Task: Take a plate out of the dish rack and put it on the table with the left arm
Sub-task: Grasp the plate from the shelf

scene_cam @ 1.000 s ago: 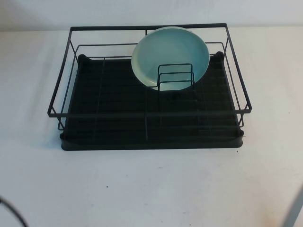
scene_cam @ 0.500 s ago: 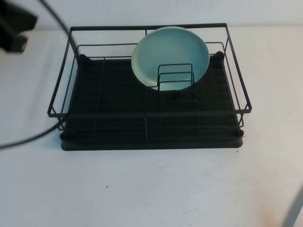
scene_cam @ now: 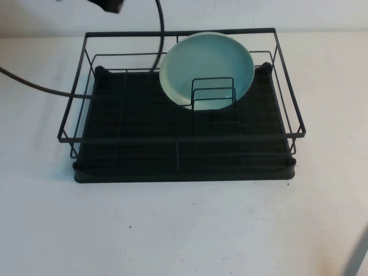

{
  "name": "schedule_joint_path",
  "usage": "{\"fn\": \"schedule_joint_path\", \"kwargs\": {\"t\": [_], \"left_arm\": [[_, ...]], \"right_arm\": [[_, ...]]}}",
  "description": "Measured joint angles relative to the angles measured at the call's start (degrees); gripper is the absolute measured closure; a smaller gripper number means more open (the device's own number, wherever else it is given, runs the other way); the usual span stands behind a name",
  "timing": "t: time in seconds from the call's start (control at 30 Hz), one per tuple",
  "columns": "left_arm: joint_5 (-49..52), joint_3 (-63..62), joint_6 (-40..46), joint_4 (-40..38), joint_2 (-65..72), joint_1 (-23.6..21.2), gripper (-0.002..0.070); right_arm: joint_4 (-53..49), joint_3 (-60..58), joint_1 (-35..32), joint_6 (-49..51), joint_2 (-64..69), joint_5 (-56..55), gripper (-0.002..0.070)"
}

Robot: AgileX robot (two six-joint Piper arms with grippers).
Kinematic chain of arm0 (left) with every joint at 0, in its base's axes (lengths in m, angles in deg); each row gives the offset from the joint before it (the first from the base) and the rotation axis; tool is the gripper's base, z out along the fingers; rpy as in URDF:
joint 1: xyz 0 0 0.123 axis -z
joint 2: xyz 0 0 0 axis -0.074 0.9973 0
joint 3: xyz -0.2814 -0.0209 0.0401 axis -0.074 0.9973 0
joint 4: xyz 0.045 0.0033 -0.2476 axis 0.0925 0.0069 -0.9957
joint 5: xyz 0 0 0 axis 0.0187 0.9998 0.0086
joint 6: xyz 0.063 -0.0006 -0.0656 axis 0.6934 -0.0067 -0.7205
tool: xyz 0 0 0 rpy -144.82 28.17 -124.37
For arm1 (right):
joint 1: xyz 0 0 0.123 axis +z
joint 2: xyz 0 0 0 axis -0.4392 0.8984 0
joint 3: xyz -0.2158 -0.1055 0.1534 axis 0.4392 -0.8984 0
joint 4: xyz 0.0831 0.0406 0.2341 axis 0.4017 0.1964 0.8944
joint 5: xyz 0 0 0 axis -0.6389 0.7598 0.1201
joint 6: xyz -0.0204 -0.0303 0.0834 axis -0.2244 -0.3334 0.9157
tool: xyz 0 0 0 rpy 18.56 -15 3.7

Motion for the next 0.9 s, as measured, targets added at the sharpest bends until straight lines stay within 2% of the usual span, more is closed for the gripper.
{"fn": "schedule_joint_path", "kwargs": {"t": [0.07,0.2,0.23,0.3,0.5,0.9], "left_arm": [[-1.6,-0.1,3.0,0.0,2.3,1.1,0.0523],[-6.2,-0.1,11.9,0.0,6.3,3.6,0.0253],[-7.9,-0.1,13.9,0.0,7.2,4.4,0.0204],[-11.4,-0.1,17.1,-0.1,8.8,5.9,0.0155],[-20.4,-0.1,20.1,-1.3,13.4,9.7,0.0117],[-22.0,-0.1,21.0,-7.2,17.7,10.2,0.0113]], "right_arm": [[0.0,0.0,0.0,0.0,0.0,0.0,0.0694],[0.0,0.0,0.0,0.0,0.0,0.0,0.0694],[0.0,0.0,0.0,0.0,0.0,0.0,0.0694],[0.0,0.0,0.0,0.0,0.0,0.0,0.0694],[0.0,0.0,0.0,0.0,0.0,0.0,0.0694],[0.0,0.0,0.0,0.0,0.0,0.0,0.0694]]}}
